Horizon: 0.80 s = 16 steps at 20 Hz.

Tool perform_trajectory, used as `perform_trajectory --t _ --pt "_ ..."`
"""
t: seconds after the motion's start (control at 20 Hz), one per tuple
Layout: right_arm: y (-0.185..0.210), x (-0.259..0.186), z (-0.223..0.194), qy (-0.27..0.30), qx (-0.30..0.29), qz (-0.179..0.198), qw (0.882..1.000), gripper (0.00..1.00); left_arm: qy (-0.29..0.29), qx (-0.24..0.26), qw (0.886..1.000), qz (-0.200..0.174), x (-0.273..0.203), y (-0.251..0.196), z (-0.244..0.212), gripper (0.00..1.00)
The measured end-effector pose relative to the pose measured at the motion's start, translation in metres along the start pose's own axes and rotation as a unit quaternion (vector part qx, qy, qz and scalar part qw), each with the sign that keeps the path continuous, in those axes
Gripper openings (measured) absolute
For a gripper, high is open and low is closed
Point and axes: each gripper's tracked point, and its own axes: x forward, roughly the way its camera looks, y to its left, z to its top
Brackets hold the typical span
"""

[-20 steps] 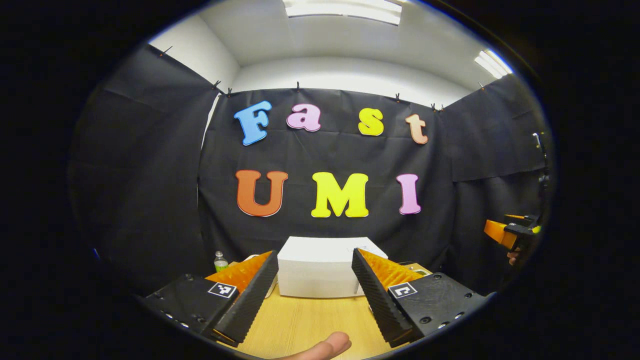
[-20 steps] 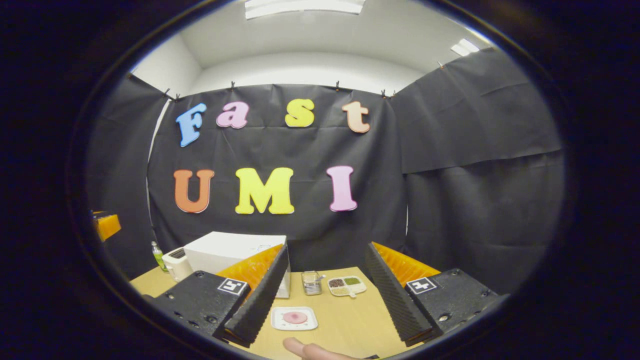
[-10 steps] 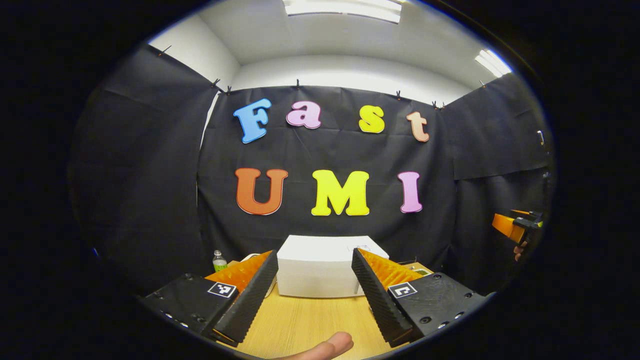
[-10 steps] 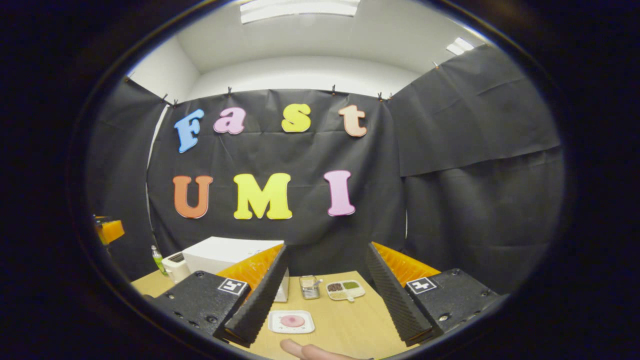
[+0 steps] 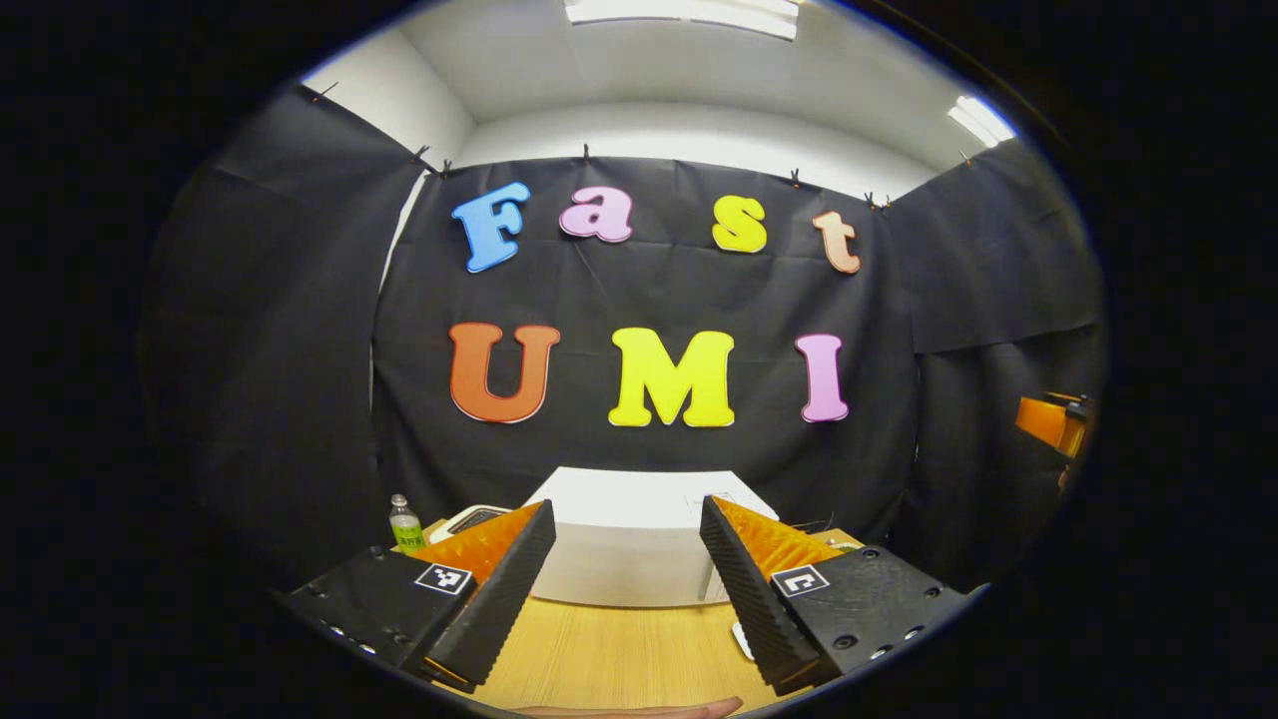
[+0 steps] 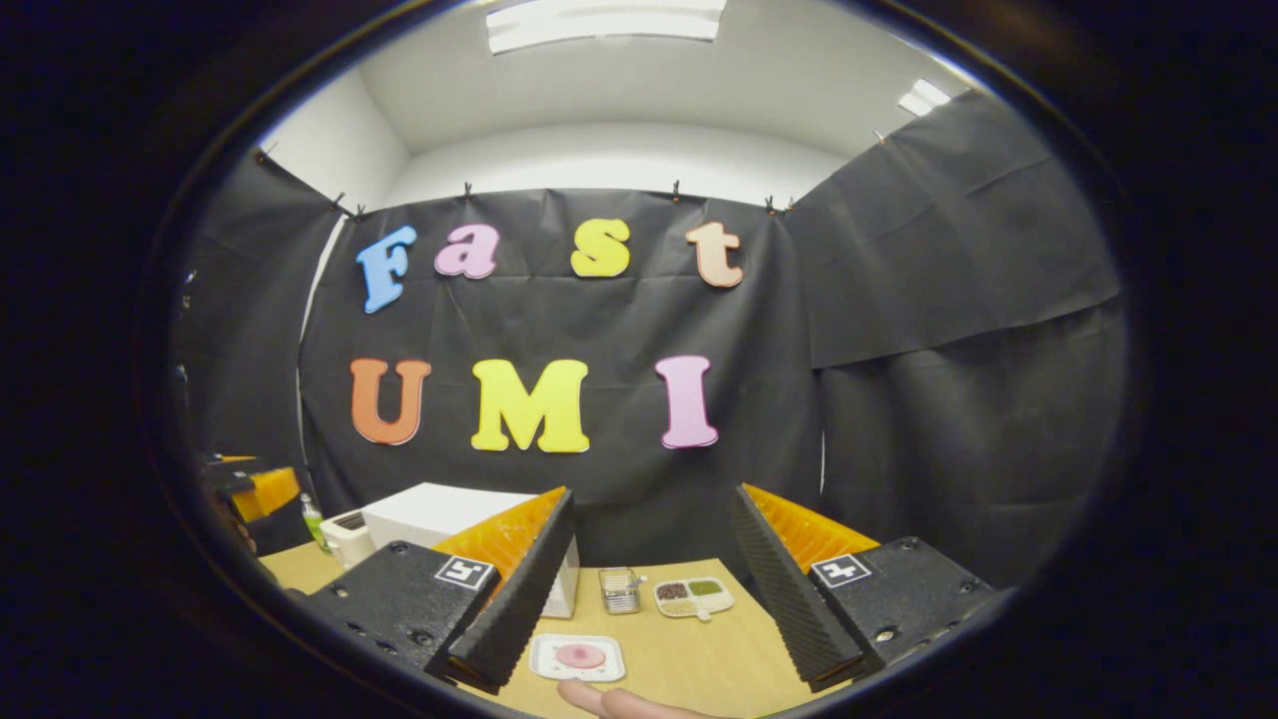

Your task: Open the microwave oven with the left hand, put the food in, and close the microwave oven.

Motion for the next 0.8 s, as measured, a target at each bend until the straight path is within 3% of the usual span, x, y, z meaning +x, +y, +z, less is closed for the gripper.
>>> perform_trajectory --t 0.05,0.1,0.15,0.2,0.3,0.45,0.5,0.65,0.7,0.75,0.8 --pt "-0.004 0.004 -0.004 0.002 0.002 -0.001 1.000 1.00 0.012 0.000 1.000 -0.004 0.012 -0.006 -0.012 0.93" --pt "-0.010 0.006 -0.008 0.005 0.004 -0.003 1.000 0.92 0.024 -0.001 1.000 -0.007 0.025 -0.013 -0.027 0.93" --pt "-0.016 0.010 -0.012 0.007 0.005 -0.007 1.000 1.00 0.036 -0.001 0.999 -0.011 0.038 -0.019 -0.040 0.93" --pt "-0.022 0.012 -0.014 0.007 0.006 -0.009 1.000 0.92 0.041 -0.002 0.999 -0.016 0.050 -0.028 -0.051 0.93" --pt "-0.033 0.017 -0.019 0.008 0.007 -0.015 1.000 0.92 0.049 0.000 0.999 -0.025 0.074 -0.042 -0.074 0.94" --pt "-0.047 0.021 -0.031 0.010 0.002 -0.018 1.000 0.92 0.062 -0.017 0.995 -0.069 0.107 -0.077 -0.112 0.93" --pt "-0.050 0.023 -0.035 0.015 0.000 -0.016 1.000 1.00 0.071 -0.019 0.995 -0.071 0.116 -0.083 -0.125 0.93" --pt "-0.062 0.029 -0.047 0.026 0.000 -0.016 1.000 1.00 0.085 -0.014 0.994 -0.074 0.145 -0.098 -0.158 0.93" --pt "-0.067 0.029 -0.050 0.027 -0.001 -0.018 0.999 0.92 0.093 -0.009 0.993 -0.068 0.156 -0.100 -0.170 0.94" --pt "-0.072 0.030 -0.053 0.027 -0.001 -0.020 0.999 1.00 0.102 -0.005 0.993 -0.063 0.163 -0.102 -0.183 0.93" --pt "-0.076 0.031 -0.054 0.026 -0.002 -0.021 0.999 1.00 0.111 -0.005 0.992 -0.056 0.173 -0.104 -0.196 0.93"
